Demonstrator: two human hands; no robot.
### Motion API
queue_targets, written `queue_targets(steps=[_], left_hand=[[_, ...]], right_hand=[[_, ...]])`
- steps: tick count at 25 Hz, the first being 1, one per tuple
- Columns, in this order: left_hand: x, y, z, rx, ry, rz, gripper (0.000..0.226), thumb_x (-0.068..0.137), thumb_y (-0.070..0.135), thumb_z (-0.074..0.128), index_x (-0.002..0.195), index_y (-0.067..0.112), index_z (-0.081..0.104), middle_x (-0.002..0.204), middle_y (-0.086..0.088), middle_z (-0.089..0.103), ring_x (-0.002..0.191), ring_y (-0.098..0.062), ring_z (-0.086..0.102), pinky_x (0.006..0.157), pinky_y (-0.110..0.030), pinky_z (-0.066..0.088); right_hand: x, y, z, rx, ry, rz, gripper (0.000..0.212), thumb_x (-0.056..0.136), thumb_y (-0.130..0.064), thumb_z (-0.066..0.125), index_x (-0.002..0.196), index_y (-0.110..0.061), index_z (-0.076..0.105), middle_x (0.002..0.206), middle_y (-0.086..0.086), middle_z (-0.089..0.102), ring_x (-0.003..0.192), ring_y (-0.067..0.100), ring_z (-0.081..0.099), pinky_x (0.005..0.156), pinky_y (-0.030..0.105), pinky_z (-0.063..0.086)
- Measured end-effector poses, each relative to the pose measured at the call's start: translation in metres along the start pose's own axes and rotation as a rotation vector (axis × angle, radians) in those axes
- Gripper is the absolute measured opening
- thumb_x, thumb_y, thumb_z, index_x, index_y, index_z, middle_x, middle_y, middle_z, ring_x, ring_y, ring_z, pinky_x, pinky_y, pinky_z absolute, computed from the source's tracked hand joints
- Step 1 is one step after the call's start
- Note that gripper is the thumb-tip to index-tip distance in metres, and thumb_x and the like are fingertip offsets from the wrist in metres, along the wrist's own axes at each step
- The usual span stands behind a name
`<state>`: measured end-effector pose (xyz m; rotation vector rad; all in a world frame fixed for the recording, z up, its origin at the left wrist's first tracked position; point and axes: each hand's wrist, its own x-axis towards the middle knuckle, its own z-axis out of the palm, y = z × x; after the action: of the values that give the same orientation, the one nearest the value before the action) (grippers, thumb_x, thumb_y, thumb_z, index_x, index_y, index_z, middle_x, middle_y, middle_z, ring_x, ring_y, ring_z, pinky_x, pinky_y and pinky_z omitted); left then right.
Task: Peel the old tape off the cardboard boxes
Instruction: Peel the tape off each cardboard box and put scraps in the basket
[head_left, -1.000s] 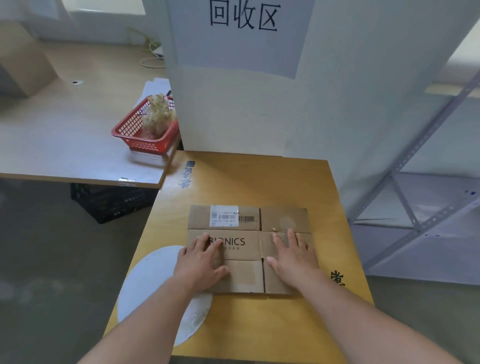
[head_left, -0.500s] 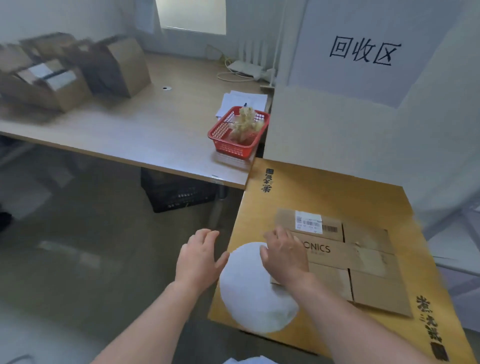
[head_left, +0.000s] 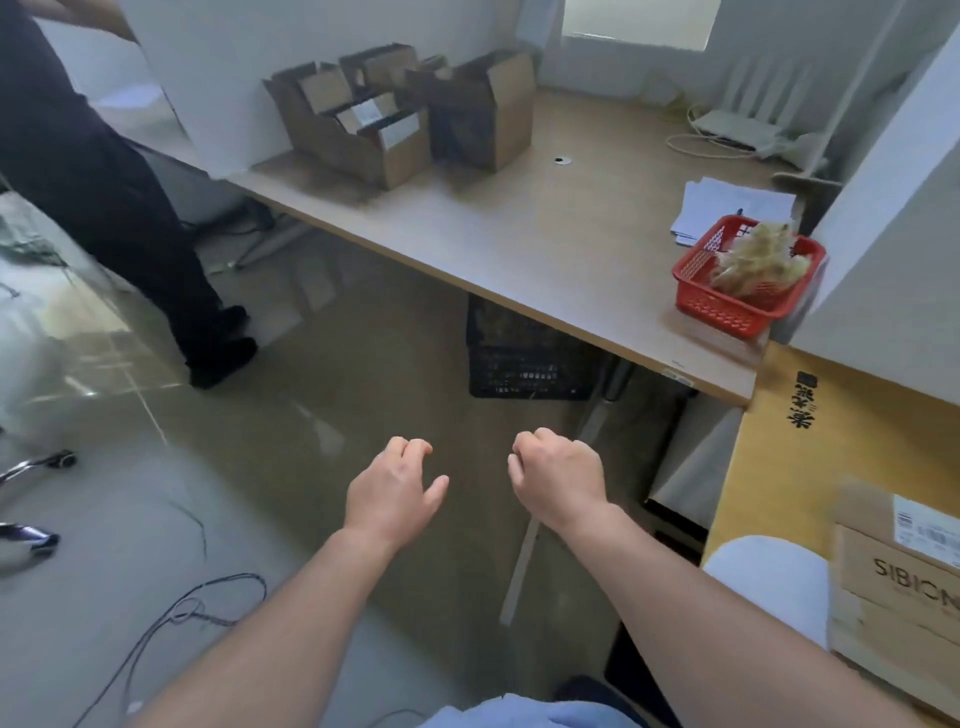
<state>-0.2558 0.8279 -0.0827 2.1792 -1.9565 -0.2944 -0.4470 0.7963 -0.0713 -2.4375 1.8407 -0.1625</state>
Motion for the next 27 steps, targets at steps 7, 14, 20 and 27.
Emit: queue_targets(steps=[7, 14, 20, 27], left_hand=[[0.027, -0.055, -0.013, -0.028, 0.024, -0.134, 0.045, 0.093, 0.049, 0.049, 0.132, 0.026, 0.045, 0.125, 0.007, 0.047, 0.101, -0.014, 0.057, 0.07, -0.027, 0.04], [0.129, -0.101, -0.013, -0.027, 0.015, -0.19, 0.049, 0.094, 0.05, 0.047, 0.136, 0.027, 0.04, 0.129, 0.008, 0.044, 0.108, -0.012, 0.054, 0.078, -0.028, 0.043], [0.278, -0.106, -0.034, -0.003, -0.01, -0.132, 0.049, 0.095, 0.05, 0.043, 0.138, 0.028, 0.036, 0.134, 0.009, 0.04, 0.111, -0.011, 0.052, 0.08, -0.027, 0.045], [0.427, -0.108, -0.051, -0.023, -0.001, -0.079, 0.051, 0.095, 0.049, 0.043, 0.14, 0.026, 0.035, 0.138, 0.008, 0.039, 0.112, -0.013, 0.053, 0.082, -0.03, 0.046]], right_hand=[[0.066, -0.054, 0.002, 0.009, -0.039, -0.127, 0.028, 0.098, -0.031, 0.034, 0.1, -0.015, 0.057, 0.098, 0.001, 0.06, 0.084, 0.026, 0.06, 0.067, 0.03, 0.034], [0.187, -0.073, 0.02, 0.035, -0.045, -0.18, 0.027, 0.098, -0.031, 0.034, 0.096, -0.016, 0.056, 0.093, 0.0, 0.059, 0.078, 0.025, 0.058, 0.063, 0.03, 0.031], [0.323, -0.058, 0.017, 0.061, -0.017, -0.15, 0.025, 0.098, -0.032, 0.034, 0.091, -0.018, 0.053, 0.087, -0.001, 0.059, 0.068, 0.021, 0.052, 0.059, 0.03, 0.035], [0.47, -0.046, 0.016, 0.063, -0.008, -0.087, 0.028, 0.096, -0.031, 0.036, 0.101, -0.017, 0.059, 0.097, 0.003, 0.062, 0.081, 0.027, 0.061, 0.067, 0.032, 0.044]])
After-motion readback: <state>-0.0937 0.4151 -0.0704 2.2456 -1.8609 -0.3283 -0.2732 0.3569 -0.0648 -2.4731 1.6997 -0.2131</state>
